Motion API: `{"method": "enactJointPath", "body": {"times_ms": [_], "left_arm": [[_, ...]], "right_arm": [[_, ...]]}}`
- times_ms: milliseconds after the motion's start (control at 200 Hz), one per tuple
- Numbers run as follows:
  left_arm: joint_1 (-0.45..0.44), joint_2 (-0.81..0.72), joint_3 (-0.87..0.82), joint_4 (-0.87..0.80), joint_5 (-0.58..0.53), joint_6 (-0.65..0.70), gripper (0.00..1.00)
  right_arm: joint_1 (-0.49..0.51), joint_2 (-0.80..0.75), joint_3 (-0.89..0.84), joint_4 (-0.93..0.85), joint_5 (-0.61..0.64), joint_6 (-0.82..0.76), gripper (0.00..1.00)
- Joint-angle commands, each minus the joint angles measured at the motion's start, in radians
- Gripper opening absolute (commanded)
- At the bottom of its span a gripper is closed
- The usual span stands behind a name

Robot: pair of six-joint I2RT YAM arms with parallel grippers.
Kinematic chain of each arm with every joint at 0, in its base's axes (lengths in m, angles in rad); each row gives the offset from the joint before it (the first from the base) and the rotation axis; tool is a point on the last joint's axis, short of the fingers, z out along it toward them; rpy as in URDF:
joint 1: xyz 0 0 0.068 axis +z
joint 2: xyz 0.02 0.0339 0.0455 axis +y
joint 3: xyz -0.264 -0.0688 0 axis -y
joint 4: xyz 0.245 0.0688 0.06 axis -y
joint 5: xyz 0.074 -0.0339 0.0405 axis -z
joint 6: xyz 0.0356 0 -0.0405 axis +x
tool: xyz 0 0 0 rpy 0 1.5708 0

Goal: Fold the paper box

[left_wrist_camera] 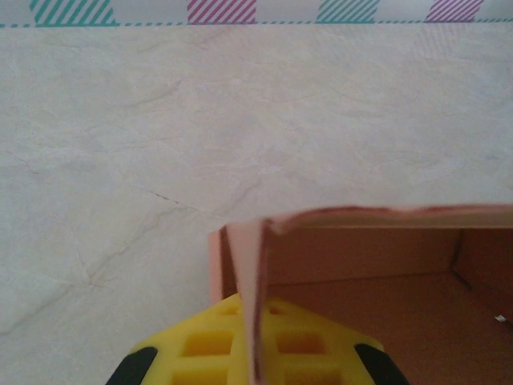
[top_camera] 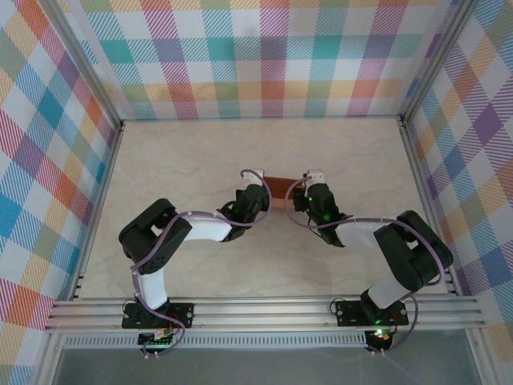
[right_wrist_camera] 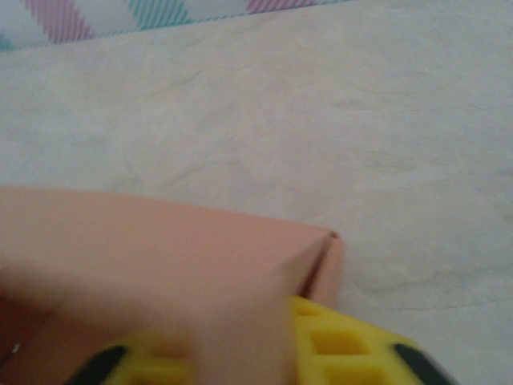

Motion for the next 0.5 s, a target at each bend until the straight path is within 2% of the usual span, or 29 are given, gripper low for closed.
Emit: {"method": "enactJointPath", "body": {"times_ms": [0, 65, 235, 330, 495], "left_arm": [[-0.047, 0.029, -0.007, 0.046, 0.018, 0.024, 0.00], [-0.050, 0.037, -0.009, 0.054, 0.009, 0.025, 0.00], [-0.056, 0.068, -0.019, 0.100, -0.012, 0.044, 0.00], [-0.055, 0.091, -0.015, 0.101, -0.024, 0.047, 0.00], [-0.056, 0.104, -0.007, 0.095, -0.035, 0.048, 0.00]], "right_arm": [[0.031, -0.046, -0.035, 0.053, -0.096, -0.024, 0.38], [0.036, -0.069, -0.050, 0.044, -0.099, -0.035, 0.52], [0.043, -0.152, -0.108, 0.014, -0.120, -0.053, 0.74], [0.047, -0.214, -0.143, -0.027, -0.121, -0.055, 0.83], [0.047, -0.349, -0.212, -0.142, -0.080, -0.057, 0.86]]}}
